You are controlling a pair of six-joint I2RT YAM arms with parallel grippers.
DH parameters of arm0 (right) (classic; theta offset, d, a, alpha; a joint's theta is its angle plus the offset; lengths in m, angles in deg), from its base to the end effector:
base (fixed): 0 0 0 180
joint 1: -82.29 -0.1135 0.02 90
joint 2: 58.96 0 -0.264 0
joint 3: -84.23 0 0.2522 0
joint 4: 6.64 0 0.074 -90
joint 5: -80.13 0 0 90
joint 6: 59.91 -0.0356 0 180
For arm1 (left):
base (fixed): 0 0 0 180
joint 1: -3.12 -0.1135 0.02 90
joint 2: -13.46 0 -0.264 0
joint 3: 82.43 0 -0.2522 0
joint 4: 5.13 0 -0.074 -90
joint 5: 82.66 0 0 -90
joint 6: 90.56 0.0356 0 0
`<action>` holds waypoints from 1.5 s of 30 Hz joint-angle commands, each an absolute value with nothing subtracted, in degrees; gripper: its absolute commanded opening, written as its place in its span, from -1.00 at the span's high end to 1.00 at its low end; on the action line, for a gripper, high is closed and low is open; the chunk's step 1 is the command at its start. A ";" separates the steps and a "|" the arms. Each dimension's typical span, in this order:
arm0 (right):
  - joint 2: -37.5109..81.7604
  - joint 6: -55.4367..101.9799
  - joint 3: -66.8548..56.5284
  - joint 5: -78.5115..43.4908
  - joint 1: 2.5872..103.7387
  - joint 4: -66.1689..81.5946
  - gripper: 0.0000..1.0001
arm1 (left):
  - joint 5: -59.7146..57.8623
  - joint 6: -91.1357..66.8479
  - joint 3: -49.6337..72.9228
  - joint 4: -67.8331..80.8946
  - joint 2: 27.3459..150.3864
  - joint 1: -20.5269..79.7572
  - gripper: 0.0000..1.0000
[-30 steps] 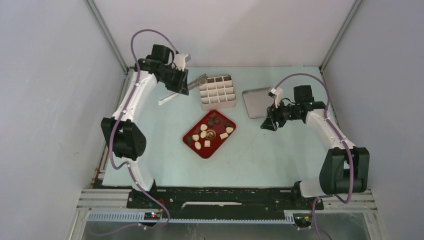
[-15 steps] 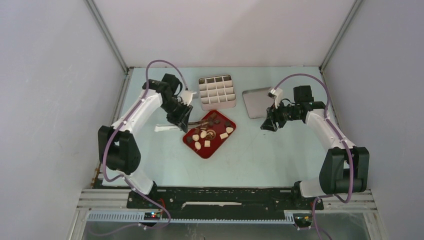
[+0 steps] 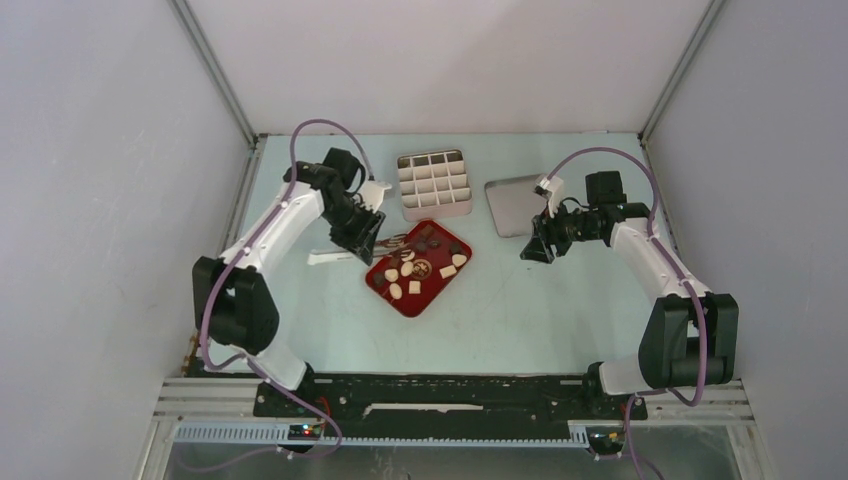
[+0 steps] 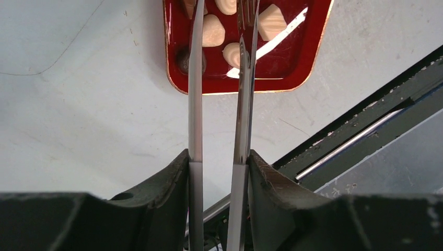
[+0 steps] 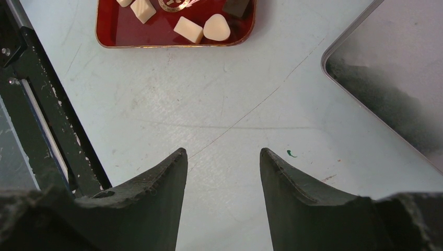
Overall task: Pack the chocolate
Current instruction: Pick up the fake chocolate from the plate.
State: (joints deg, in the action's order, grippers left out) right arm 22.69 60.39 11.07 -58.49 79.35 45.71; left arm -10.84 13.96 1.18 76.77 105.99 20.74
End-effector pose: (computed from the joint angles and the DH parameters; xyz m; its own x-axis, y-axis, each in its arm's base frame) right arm 0.2769 0.0410 0.2523 -0.5517 -0.3623 -0.7513 -0.7845 0.5312 0.3199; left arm 0.2879 -0.1031 0.2887 -0.8151 0.5088 -0.2771 0.5718 0.7834 -0.2435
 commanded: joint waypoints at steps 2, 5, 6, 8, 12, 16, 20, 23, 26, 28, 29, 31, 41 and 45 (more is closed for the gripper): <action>22.92 61.32 10.91 -58.65 79.29 45.96 -0.12 | -8.93 14.03 -2.48 74.87 109.01 21.29 0.09; 22.86 61.45 10.87 -58.69 79.54 46.09 -0.12 | -8.70 14.28 -3.42 75.48 110.46 21.34 0.07; 22.87 61.52 10.83 -58.73 79.56 46.13 -0.12 | -8.31 14.17 -3.48 75.25 110.71 21.38 0.07; 23.03 61.63 10.86 -58.82 79.57 46.22 -0.12 | -7.49 13.95 -3.46 74.61 110.99 21.40 0.07; 23.20 61.73 10.83 -58.92 79.57 46.33 -0.12 | -7.25 13.91 -3.93 74.13 111.81 21.53 0.06; 23.14 61.84 10.85 -58.91 79.56 46.39 -0.12 | -7.49 13.86 -4.38 74.08 113.17 21.70 0.06; 23.14 61.95 10.88 -58.91 79.57 46.54 -0.12 | -9.87 14.92 -5.49 76.09 114.70 22.03 0.03; 23.14 61.99 10.86 -58.91 79.65 46.54 -0.12 | -10.47 15.37 -5.53 77.13 115.09 22.40 0.02; 23.21 62.10 10.89 -58.99 79.65 46.70 -0.12 | -10.72 15.77 -5.48 77.89 115.08 22.58 0.02; 23.31 62.19 10.79 -59.08 79.65 46.71 -0.12 | -10.94 16.08 -5.48 78.48 115.07 22.54 0.02; 23.39 62.19 10.79 -59.09 79.65 46.84 -0.12 | -10.79 16.05 -5.48 78.57 115.12 22.54 0.02; 23.44 62.17 10.79 -59.09 79.65 46.86 -0.12 | -10.56 16.11 -5.56 78.89 114.99 22.54 0.02; 23.66 62.27 10.82 -59.18 79.52 46.99 -0.12 | -10.99 15.04 -6.68 79.14 116.33 22.70 0.20; 23.52 62.30 10.79 -59.09 79.65 47.02 -0.12 | -11.18 14.87 -7.30 79.02 116.99 22.98 0.38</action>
